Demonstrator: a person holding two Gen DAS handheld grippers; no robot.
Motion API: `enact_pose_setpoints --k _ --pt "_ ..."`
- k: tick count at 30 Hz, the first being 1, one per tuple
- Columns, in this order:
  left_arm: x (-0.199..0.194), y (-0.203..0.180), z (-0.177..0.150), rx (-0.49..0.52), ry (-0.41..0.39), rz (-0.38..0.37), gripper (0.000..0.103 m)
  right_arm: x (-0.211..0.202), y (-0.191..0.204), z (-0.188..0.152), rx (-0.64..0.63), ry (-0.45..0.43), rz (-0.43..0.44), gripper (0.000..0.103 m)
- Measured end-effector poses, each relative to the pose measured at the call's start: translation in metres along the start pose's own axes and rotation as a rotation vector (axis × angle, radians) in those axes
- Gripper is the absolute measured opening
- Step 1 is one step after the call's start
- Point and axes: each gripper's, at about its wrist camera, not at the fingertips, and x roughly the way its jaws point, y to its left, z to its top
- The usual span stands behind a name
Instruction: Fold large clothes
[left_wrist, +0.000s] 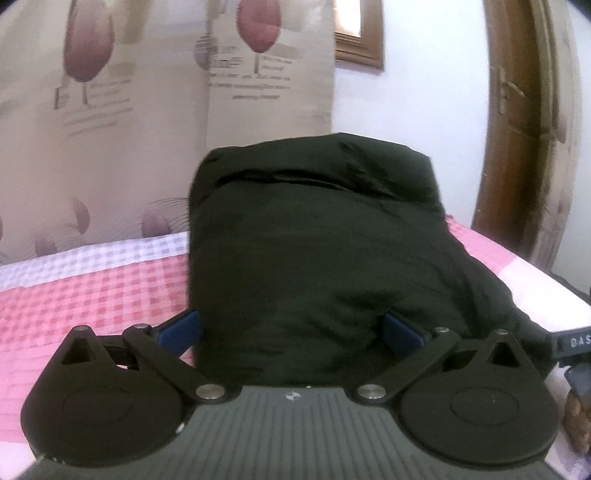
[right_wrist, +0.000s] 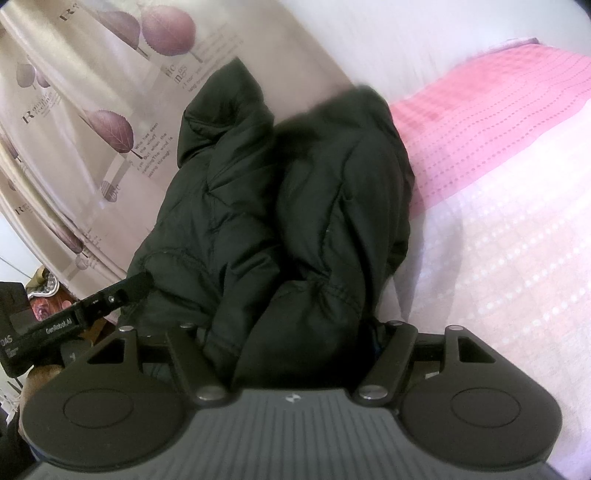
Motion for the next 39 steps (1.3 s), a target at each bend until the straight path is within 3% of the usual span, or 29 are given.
enact_pose_setpoints --k 3,5,8,13,17,21,23,27,30,39 --pt "-0.001 0.016 0.002 -0.033 -0.008 0.010 0.103 0.000 0.000 0.000 0.000 0.000 -0.001 0.068" --pt "0.004 0.037 0.002 -0.109 0.015 -0.029 0.103 0.000 0.000 0.000 0.002 0.003 0.000 0.068" --pt "0.020 0.074 -0.002 -0.258 0.063 -0.165 0.103 0.001 -0.001 0.002 0.007 0.014 0.002 0.069" --pt "0.058 0.107 -0.009 -0.377 0.148 -0.372 0.103 0.005 -0.002 0.011 0.002 0.059 0.011 0.073" --pt "0.085 0.115 -0.020 -0.488 0.193 -0.503 0.103 0.009 -0.005 0.021 0.006 0.097 0.029 0.079" --pt "0.101 0.120 -0.030 -0.577 0.217 -0.587 0.103 0.016 -0.006 0.028 0.025 0.111 0.053 0.089" --pt "0.096 0.119 -0.032 -0.556 0.191 -0.592 0.095 0.020 -0.002 0.027 0.002 0.104 0.044 0.088" --pt "0.073 0.108 -0.027 -0.473 0.114 -0.539 0.081 0.017 0.005 0.017 -0.025 0.054 0.032 0.060" --pt "0.059 0.104 -0.025 -0.456 0.079 -0.504 0.078 0.012 0.018 0.014 -0.051 0.023 0.011 0.052" --pt "0.004 0.128 -0.028 -0.482 0.007 -0.437 0.076 0.012 0.062 0.000 -0.110 -0.010 0.032 0.045"
